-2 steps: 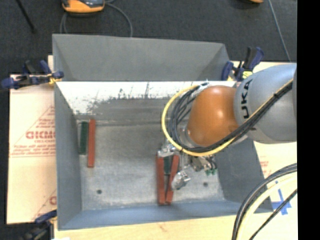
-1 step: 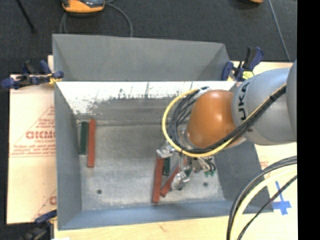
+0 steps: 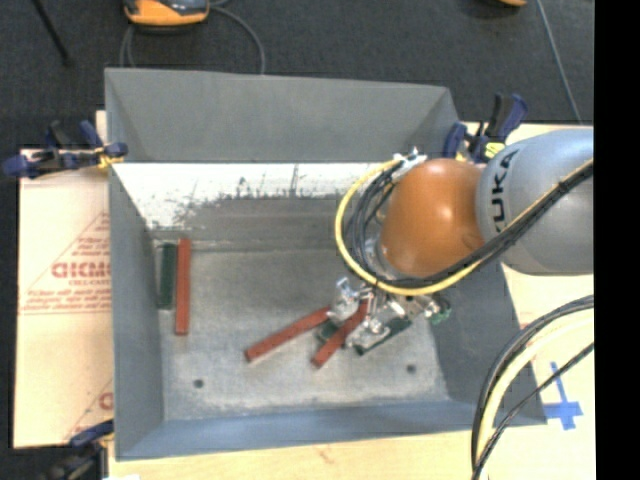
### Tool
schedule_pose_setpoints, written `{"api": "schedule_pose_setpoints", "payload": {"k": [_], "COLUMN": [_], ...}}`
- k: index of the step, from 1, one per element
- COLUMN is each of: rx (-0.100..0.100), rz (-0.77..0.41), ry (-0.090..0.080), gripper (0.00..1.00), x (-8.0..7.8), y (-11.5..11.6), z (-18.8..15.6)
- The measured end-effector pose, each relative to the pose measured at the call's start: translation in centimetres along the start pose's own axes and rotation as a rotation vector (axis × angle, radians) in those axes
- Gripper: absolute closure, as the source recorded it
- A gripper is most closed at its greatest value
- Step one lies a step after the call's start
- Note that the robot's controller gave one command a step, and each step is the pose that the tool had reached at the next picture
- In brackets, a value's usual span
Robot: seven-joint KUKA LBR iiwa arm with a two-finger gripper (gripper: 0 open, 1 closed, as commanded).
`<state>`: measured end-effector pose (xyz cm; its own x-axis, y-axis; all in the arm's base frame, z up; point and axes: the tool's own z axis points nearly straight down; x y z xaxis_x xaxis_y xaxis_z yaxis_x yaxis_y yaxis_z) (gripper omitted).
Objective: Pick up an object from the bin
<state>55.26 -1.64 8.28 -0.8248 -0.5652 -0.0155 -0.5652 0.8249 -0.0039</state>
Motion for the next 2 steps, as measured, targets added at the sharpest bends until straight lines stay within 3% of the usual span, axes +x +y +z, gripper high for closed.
{"api": "schedule_pose_setpoints", "payload": {"k": [1,2], "rx": [0.000,-0.001], "rz": [0.001,0.008], "ry": [0.000,0.010], "gripper": [1.00,1.00], "x": [0.0,-0.1], "y": [0.0,0.2], "z": [0.0,-14.6]}}
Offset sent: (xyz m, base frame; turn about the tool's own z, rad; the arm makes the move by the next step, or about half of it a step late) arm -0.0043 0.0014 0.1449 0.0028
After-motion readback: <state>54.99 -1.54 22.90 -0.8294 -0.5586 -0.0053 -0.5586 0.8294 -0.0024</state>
